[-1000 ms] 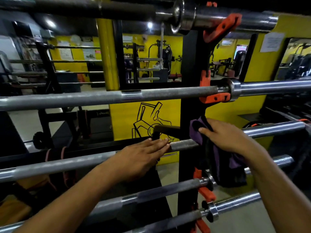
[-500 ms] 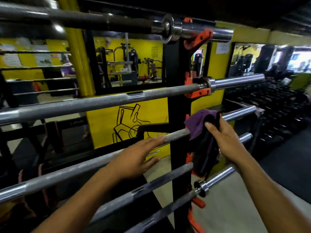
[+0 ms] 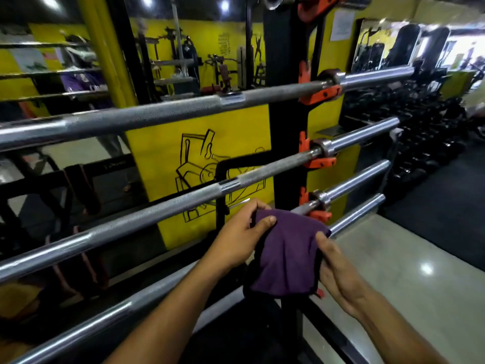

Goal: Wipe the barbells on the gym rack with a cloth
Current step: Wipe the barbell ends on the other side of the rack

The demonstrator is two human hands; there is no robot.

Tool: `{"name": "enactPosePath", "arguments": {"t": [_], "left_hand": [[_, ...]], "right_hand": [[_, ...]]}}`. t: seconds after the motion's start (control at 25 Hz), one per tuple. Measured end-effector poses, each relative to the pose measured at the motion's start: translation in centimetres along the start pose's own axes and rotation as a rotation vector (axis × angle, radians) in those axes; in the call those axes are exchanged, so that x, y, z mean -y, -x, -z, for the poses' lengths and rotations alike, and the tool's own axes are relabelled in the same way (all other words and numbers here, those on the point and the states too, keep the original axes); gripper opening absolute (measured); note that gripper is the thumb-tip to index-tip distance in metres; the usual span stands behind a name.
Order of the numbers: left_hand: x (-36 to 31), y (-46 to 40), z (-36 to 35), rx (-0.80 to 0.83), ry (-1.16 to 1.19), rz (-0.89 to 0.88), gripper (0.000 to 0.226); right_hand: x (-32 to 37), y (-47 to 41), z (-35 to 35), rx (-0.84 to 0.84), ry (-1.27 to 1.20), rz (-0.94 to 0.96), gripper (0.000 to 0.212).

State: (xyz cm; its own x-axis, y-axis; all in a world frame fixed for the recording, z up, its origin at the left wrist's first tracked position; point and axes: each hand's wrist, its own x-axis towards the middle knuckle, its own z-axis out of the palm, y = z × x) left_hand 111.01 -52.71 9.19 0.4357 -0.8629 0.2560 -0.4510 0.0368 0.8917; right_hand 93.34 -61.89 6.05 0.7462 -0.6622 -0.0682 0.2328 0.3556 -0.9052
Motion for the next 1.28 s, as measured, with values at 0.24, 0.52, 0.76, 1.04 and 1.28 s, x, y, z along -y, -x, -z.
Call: {"name": "enactPosePath", "arguments": {"t": [0.24,0.52,0.76,1.04,1.28], "left_hand": [[-1.4,-0.9,5.8,-0.022,-0.806,-0.452,0.047],[-1.9,-3.2,14.4,0.423,-1.268,-0.219,0.065],[-0.4,-3.4,15.1,0.400,-1.222,-0.216,0.062],[-0.5,-3.4,14.9,0.400,-1.202,-0.271,0.062],[-1.3,-2.5,15.2,0.483,-1.258,-0.312,0.058]], "right_hand": [[2.9,-3.1,-1.1,-0.253,0.217,0.231,0.014],[10.1,-12.5,0.0,-0.606,0.229,0.601,0.047],[4.9,-19.1,-1.7,-0.482,1.184,0.712,0.057],[6.3,-19.7,-3.8,-0.456,1.307,0.760,0.045],[2.4,-17.3,-8.3,-0.108,1.416,0.981,0.037]]}}
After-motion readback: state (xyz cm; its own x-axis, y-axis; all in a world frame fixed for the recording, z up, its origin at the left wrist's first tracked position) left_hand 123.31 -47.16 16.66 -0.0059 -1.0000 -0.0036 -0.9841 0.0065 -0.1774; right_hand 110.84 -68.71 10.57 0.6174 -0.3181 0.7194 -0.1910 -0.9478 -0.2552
